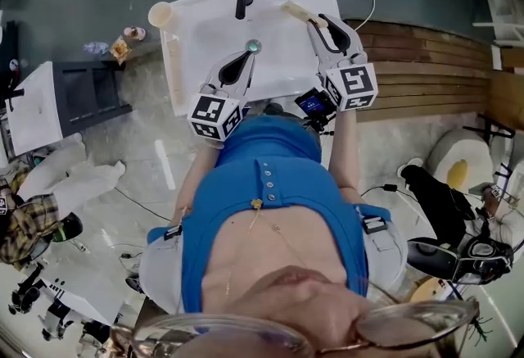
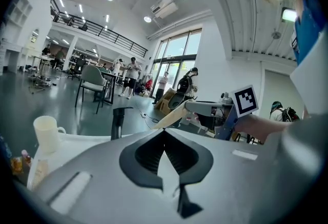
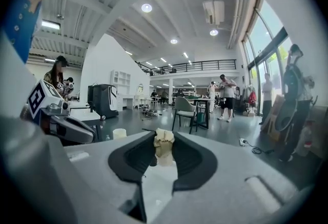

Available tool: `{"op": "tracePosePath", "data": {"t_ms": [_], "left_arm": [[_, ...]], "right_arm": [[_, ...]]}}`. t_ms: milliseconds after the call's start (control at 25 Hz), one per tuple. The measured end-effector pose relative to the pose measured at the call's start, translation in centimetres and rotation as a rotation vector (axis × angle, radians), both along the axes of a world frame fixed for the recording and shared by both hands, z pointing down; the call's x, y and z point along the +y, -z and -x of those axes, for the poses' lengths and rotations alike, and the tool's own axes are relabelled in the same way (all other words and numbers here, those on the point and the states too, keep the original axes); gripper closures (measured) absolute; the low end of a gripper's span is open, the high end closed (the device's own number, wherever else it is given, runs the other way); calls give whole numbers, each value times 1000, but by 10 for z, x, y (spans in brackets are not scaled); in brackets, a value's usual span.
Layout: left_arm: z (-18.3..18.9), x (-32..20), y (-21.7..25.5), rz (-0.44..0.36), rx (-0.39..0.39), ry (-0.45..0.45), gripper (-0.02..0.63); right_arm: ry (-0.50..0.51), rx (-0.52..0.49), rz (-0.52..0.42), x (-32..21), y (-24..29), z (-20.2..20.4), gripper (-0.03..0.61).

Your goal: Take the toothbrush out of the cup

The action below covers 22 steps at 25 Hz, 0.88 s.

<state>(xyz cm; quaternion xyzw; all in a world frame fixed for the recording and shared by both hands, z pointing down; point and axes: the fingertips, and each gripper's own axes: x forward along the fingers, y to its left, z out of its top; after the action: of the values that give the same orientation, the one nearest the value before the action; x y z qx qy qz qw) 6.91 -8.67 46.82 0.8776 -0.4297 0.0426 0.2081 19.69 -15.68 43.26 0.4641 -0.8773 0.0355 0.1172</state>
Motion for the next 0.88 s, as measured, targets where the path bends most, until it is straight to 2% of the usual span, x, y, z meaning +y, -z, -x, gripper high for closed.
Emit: {"op": "tracePosePath", "data": {"t_ms": [400, 880], "left_arm": [[-41, -7, -7, 23, 1, 16, 612], [-45, -11, -15, 34, -6, 80, 612]], "right_arm": [[-43, 38, 36, -13, -27, -61, 482], [-99, 101, 75, -36, -73, -98, 480]]}}
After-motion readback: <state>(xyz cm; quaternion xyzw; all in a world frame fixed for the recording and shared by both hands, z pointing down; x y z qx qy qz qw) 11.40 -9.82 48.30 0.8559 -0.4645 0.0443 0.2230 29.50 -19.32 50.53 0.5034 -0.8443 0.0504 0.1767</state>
